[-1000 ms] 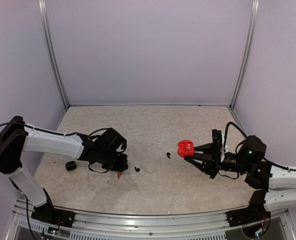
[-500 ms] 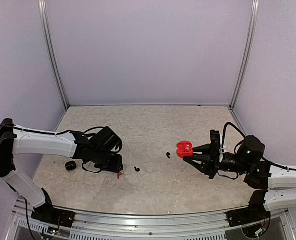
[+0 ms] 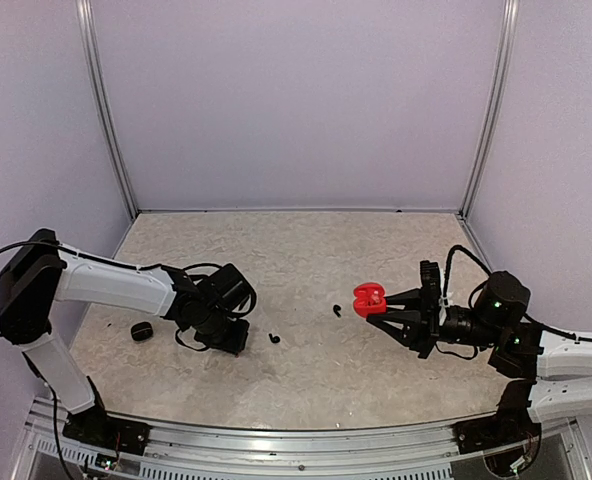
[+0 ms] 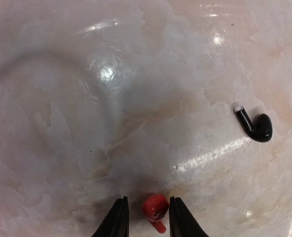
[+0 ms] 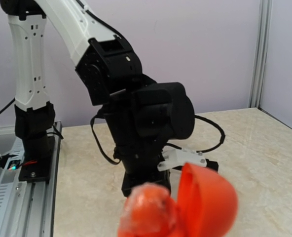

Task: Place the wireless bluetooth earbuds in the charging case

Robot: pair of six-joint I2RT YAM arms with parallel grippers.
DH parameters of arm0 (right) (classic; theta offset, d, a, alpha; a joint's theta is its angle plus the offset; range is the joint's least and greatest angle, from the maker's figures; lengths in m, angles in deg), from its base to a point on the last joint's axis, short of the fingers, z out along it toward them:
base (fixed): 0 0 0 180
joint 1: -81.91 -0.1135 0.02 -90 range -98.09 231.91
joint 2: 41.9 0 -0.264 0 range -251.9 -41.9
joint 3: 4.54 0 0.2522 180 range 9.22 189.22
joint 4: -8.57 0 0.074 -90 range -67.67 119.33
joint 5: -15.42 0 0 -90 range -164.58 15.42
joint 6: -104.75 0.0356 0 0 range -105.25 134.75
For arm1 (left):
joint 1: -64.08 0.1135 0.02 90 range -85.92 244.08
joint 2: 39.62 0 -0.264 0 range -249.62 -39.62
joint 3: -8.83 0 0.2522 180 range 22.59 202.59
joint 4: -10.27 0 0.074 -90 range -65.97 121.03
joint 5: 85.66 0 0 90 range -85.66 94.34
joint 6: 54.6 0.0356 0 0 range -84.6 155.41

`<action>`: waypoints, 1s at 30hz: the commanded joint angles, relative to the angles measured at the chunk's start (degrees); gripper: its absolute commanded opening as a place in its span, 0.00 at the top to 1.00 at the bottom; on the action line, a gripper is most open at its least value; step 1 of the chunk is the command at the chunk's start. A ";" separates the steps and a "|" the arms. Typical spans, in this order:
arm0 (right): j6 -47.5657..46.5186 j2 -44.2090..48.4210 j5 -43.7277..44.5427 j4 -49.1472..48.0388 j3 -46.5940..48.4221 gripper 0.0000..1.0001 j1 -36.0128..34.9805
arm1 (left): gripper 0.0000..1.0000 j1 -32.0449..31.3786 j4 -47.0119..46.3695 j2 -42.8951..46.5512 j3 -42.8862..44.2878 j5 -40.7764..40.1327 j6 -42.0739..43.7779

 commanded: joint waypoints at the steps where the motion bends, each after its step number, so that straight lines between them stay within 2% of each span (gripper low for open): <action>1: -0.19 0.64 0.63 -0.32 -0.08 1.00 0.42 | 0.71 -0.45 0.50 -1.39 1.98 -0.95 1.90; 7: -0.36 0.84 0.56 -0.17 -0.09 1.00 0.36 | 0.78 -0.74 0.30 -2.73 2.25 -0.77 2.72; 16: -0.60 0.78 0.82 -0.01 0.11 1.00 0.40 | 0.83 -1.51 -0.23 -1.22 2.60 -1.89 3.91; 24: -1.83 0.07 0.77 -1.20 0.18 1.00 0.42 | 0.87 -3.20 -6.84 9.72 2.18 -6.54 6.84; 30: -4.93 -0.64 -0.69 -5.42 -1.18 1.00 0.40 | 0.88 -6.33 -17.43 19.68 0.87 -8.16 12.04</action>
